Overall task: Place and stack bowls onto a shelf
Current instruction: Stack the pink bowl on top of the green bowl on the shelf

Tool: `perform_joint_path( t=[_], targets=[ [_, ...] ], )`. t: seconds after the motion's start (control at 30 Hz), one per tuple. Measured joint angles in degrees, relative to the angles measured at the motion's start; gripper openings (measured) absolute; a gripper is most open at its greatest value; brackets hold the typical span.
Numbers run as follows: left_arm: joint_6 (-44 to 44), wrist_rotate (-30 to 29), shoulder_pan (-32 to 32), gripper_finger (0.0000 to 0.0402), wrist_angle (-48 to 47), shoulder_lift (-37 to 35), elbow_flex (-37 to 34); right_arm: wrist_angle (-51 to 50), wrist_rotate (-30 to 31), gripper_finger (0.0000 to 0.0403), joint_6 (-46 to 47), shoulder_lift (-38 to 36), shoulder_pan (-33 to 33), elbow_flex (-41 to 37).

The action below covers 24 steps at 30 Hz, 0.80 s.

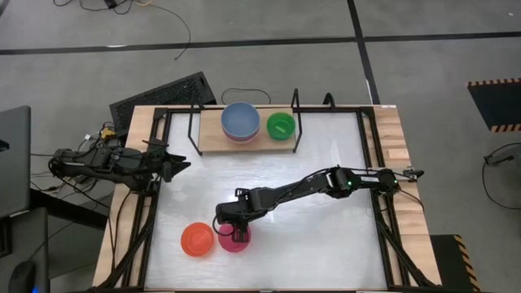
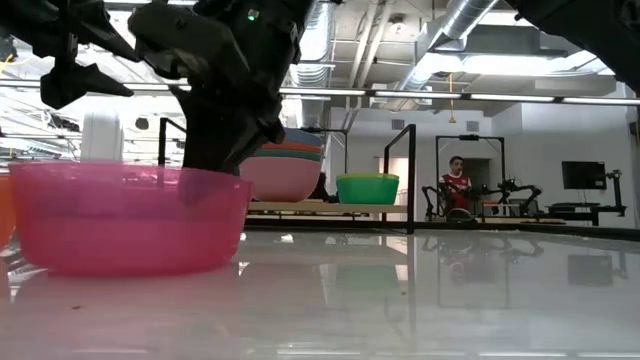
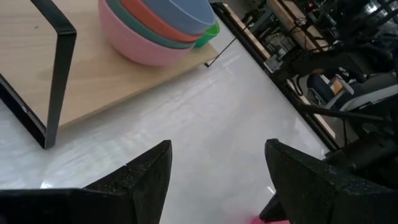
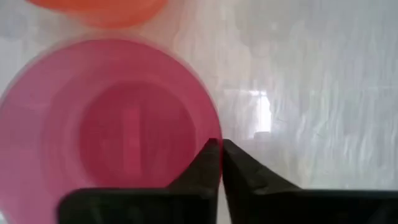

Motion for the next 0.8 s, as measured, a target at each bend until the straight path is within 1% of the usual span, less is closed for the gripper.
perform_joint_path(
  t=[0.03, 0.2, 0.33, 0.63, 0.8],
  targets=[
    [-0.15, -0.08, 0.00, 0.0245, 0.00, 0.00, 0.00, -0.60, -0.06, 0.0020, 0.09, -0.06, -0.14, 0.02],
    [-0.26, -0.39, 0.00, 0.0245, -0.37, 0.00, 0.00, -3.41, -0.12, 0.0020, 0.18, -0.18, -0.83, 0.07],
    [-0.26, -0.48, 0.00, 0.0245, -1.29, 0.00, -0.01, -6.73, 0.14, 0.0019, -2.52, -3.26, -1.62, -0.01],
    [-0.11, -0.94, 0.00, 0.0245, -1.64, -0.02, 0.00, -11.27, 0.39, 0.0019, -6.54, -14.52, -5.18, 0.04],
    [-0.11, -2.17, -0.02, 0.0245, -1.66, -0.04, -0.02, -12.88, 0.38, 0.0019, -8.36, -21.01, -7.34, 0.08]
  ],
)
